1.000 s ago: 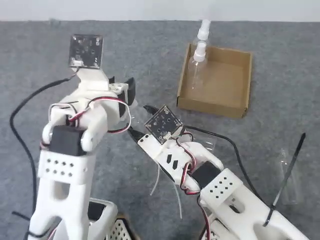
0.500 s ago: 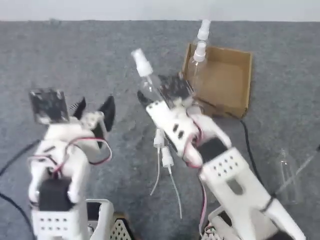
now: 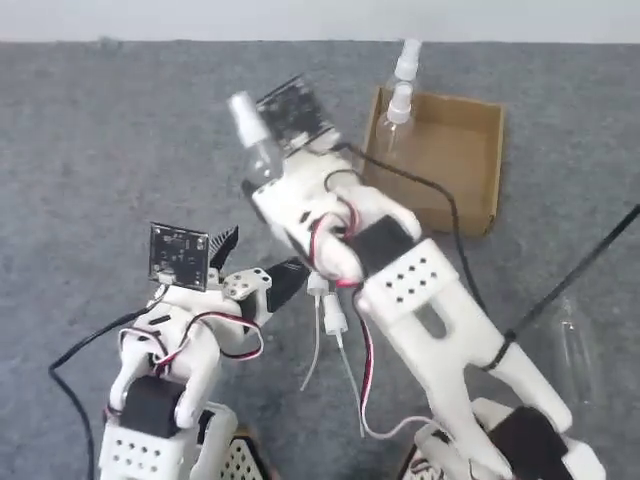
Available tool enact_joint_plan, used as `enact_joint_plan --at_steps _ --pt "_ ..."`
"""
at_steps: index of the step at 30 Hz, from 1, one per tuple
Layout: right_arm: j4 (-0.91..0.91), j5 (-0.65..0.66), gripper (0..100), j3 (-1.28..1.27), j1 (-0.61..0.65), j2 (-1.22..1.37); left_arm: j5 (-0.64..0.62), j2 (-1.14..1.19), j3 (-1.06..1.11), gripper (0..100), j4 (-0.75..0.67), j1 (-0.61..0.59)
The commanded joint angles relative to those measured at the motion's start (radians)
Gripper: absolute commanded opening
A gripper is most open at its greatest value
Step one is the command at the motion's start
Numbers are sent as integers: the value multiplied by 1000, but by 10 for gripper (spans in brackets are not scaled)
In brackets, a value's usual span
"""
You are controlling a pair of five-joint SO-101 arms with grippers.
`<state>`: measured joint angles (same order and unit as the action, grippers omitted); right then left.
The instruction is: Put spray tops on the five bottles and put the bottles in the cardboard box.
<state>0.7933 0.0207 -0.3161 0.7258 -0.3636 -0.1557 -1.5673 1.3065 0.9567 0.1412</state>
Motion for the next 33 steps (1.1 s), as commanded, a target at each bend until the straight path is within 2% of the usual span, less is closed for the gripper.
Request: enact_joint_plan --at_steps 1,14,20,29,33 --pt "62 -14 6 49 27 -136 9 -15 -7 375 -40 5" --pt "70 -11 6 -61 -1 -285 9 -15 -7 375 -34 5" --pt "131 -11 6 -60 -28 -337 11 -15 -7 375 -34 5" --pt "130 -11 6 -48 -30 -308 11 -23 -7 375 -20 5" --pt "137 -2 6 32 -110 -263 8 -23 -7 375 -20 5"
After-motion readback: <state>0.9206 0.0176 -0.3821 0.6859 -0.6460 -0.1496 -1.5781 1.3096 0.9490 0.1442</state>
